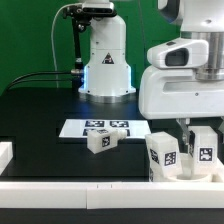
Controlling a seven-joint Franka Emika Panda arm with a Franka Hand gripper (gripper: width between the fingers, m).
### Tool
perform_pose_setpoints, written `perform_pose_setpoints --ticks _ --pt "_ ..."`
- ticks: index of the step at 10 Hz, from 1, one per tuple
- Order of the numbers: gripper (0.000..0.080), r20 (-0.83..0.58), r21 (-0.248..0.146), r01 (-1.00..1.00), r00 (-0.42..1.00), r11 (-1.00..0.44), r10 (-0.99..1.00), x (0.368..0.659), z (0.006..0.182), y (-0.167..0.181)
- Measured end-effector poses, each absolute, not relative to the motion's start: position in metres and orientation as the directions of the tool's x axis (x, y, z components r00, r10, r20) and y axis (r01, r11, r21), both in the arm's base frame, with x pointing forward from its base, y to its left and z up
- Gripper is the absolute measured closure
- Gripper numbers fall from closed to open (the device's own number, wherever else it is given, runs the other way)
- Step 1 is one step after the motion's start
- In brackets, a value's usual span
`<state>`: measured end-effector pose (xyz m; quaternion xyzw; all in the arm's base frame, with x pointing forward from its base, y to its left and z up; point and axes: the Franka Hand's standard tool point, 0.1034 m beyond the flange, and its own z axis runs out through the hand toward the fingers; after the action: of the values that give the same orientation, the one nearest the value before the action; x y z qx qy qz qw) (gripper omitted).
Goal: Assemble stool
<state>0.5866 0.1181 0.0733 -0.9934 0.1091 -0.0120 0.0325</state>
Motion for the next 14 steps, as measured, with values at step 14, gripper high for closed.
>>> perform_pose_setpoints --ticks 14 --pt "0.0365 -0.11 -0.068 -0.989 0.136 -0.129 -0.985 0.5862 0.0723 0.1256"
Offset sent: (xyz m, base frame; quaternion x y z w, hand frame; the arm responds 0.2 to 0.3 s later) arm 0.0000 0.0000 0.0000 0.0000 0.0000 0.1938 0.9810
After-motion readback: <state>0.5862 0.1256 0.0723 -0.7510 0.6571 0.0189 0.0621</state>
